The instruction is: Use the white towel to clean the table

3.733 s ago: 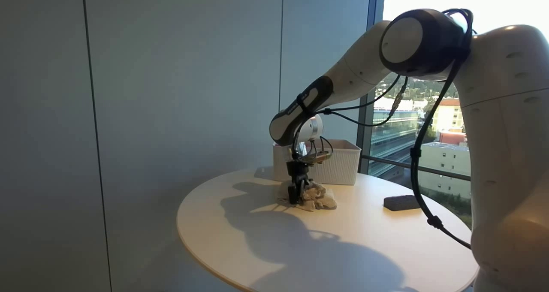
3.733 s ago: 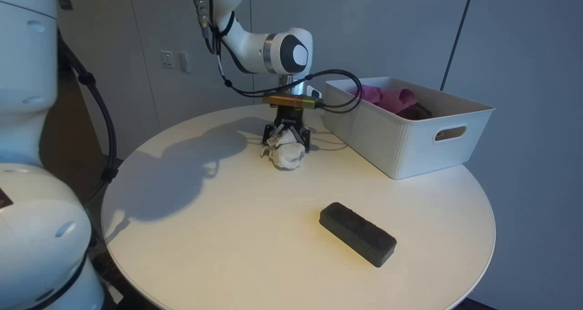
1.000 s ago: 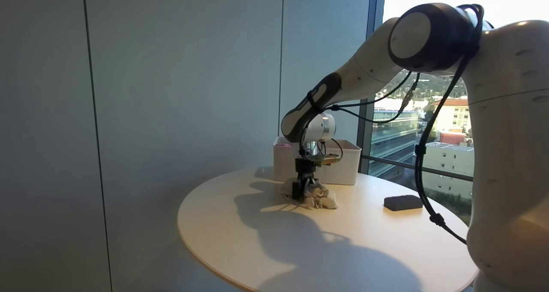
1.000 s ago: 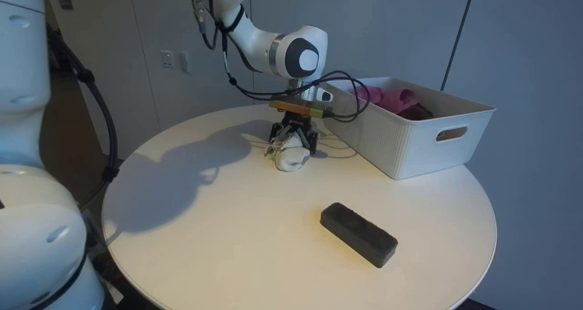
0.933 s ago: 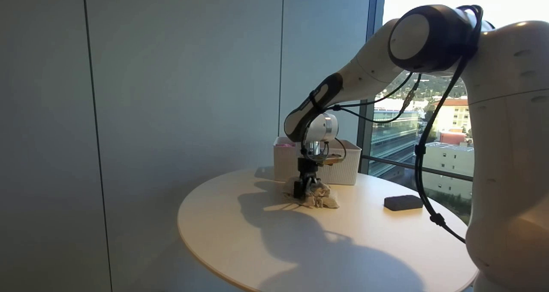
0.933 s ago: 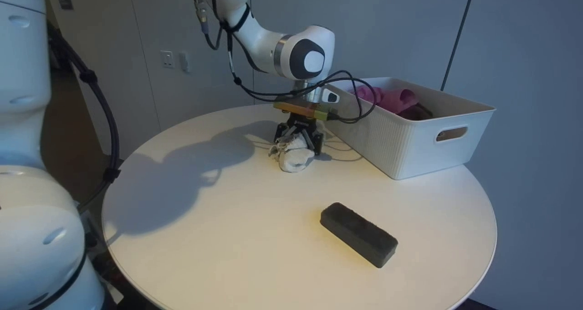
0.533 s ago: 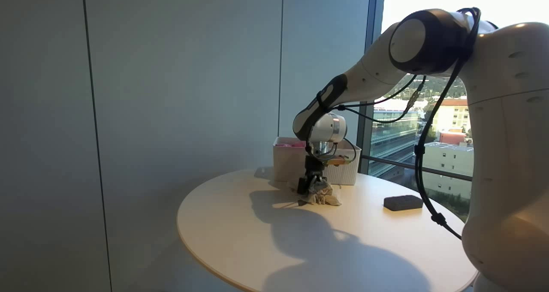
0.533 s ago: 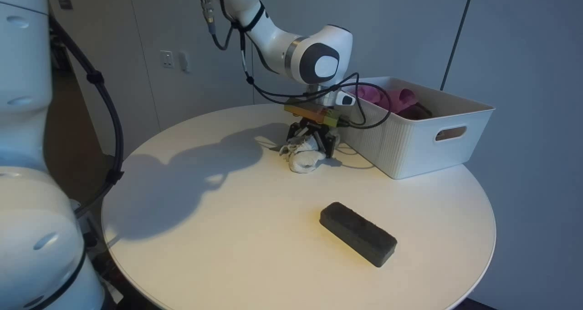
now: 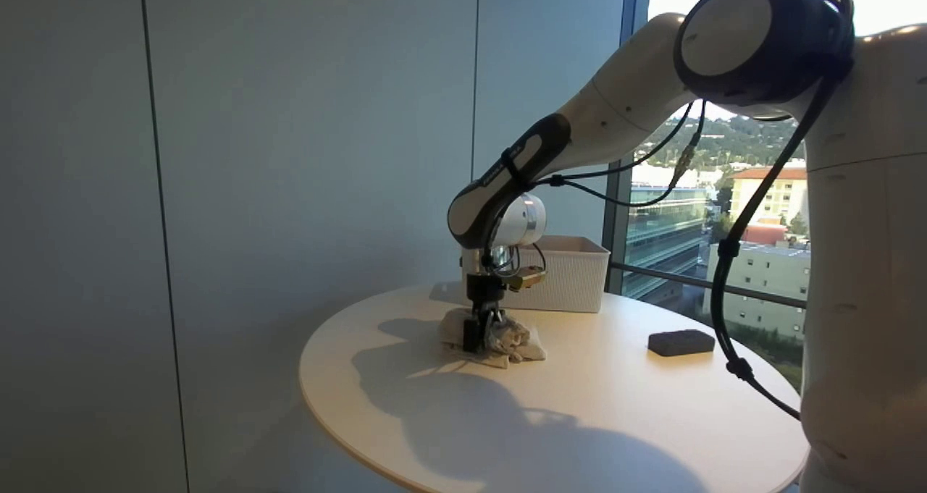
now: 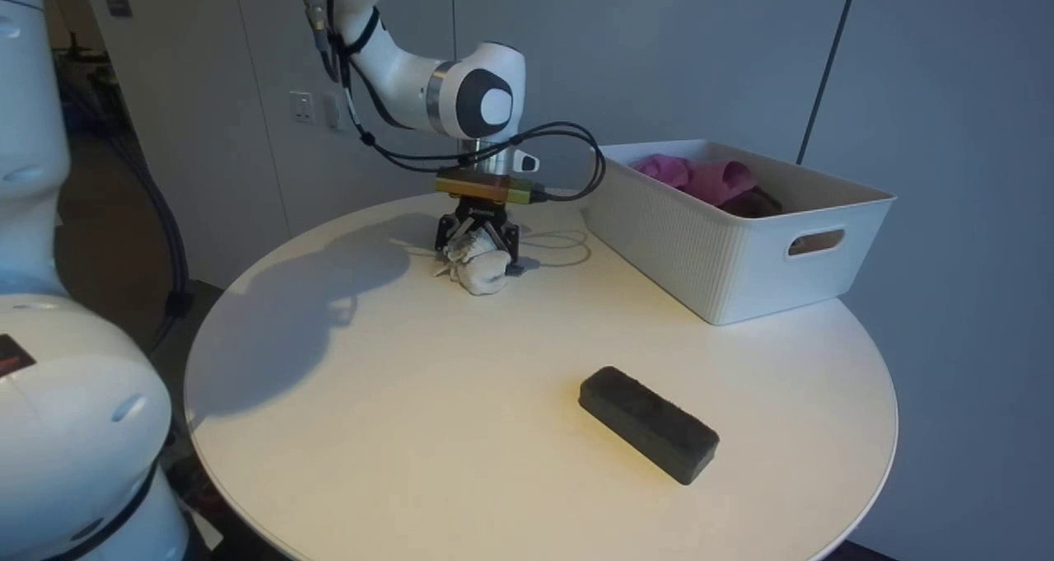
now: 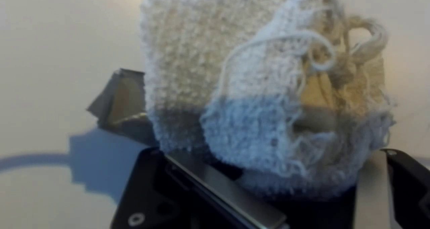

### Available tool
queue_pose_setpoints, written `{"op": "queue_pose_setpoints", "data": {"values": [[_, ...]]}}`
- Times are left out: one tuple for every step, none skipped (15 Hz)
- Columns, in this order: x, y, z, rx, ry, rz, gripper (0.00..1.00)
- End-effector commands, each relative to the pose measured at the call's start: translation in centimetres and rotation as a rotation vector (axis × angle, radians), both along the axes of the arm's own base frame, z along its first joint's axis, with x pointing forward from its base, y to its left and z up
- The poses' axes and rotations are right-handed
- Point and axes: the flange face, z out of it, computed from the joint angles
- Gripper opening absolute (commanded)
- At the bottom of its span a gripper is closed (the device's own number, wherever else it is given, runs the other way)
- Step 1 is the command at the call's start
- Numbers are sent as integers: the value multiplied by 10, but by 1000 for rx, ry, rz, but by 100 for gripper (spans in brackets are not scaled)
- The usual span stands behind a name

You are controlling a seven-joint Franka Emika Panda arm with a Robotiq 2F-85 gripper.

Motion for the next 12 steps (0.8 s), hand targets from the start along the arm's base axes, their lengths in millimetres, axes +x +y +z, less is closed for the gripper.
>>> {"op": "queue_pose_setpoints", "data": {"values": [[-9,29,-44,-49,103,151,39],[-9,31,-45,-67,123,186,44],[-2,25,-2,-56,34,116,27],[-2,28,-3,-66,43,138,34],[-2,31,-3,-69,48,150,42],[-2,31,-3,-69,50,155,44],[-3,31,-3,-69,51,159,44],[-3,31,-3,-69,51,160,44],[-2,31,-3,-69,52,161,44],[-2,29,-2,-68,52,144,69],[-1,27,8,-58,24,132,70],[-1,25,12,-53,13,123,75]]}}
